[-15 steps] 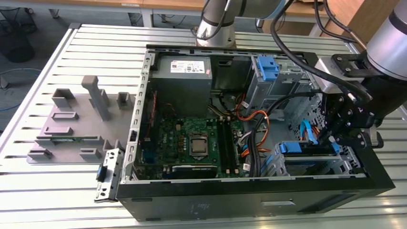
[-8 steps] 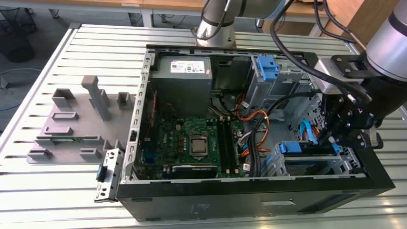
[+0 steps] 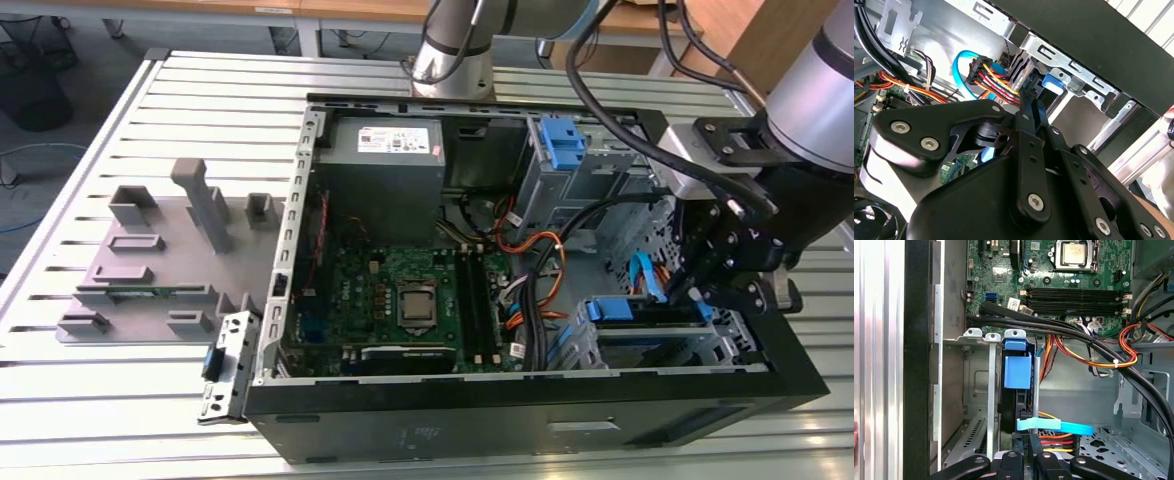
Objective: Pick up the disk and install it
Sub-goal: 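Insert the second disk wire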
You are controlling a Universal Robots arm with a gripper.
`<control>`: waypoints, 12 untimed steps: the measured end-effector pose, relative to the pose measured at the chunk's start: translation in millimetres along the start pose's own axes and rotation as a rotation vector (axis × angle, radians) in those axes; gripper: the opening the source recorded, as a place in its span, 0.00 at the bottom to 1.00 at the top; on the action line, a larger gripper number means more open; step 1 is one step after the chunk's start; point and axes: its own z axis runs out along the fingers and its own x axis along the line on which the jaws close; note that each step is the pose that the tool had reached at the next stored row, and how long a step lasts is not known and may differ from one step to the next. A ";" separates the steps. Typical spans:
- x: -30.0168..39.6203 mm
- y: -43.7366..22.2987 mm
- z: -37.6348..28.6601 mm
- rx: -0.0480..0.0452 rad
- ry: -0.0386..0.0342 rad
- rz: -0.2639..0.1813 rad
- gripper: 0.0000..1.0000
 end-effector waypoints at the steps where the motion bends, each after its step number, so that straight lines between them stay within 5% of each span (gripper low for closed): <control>1: 0.0 0.0 0.3 0.0000 0.0002 0.000 0.17; 12: 0.0 0.2 2.5 -0.0001 0.0002 0.000 0.17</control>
